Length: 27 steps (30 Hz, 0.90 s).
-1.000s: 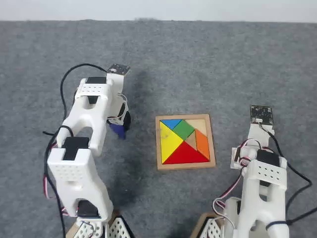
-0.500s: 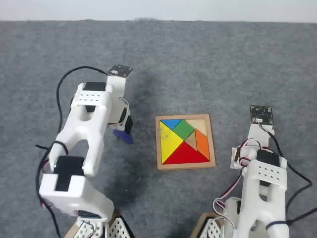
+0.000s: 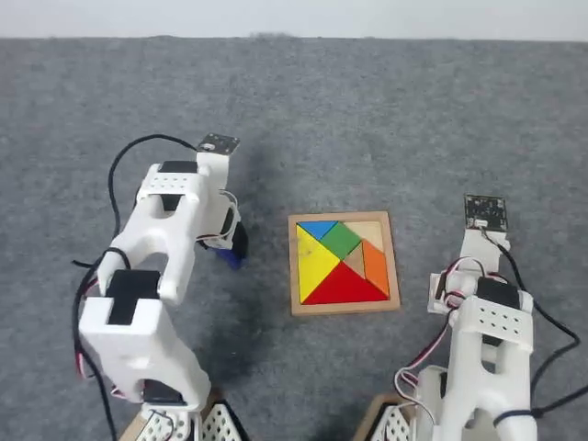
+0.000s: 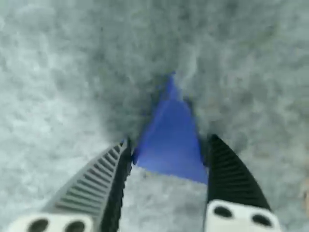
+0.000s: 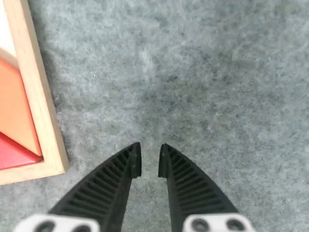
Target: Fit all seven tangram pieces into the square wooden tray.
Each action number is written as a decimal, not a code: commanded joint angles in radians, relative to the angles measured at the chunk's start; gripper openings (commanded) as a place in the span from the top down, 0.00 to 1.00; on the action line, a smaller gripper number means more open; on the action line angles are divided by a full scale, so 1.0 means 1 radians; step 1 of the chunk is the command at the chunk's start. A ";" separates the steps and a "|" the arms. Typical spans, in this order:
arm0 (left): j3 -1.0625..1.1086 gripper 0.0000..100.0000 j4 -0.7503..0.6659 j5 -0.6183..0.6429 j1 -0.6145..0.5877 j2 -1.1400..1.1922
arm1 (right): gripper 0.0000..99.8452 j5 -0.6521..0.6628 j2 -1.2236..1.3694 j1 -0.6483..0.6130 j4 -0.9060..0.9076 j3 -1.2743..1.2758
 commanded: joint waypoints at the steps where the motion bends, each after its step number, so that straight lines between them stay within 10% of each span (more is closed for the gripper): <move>1: 0.005 0.84 0.003 0.020 0.032 0.003 | 0.93 -0.003 -0.018 -0.010 -0.008 -0.052; 27: -0.154 0.99 0.186 0.034 0.330 -0.198 | 0.93 -0.003 -0.022 0.015 -0.015 -0.054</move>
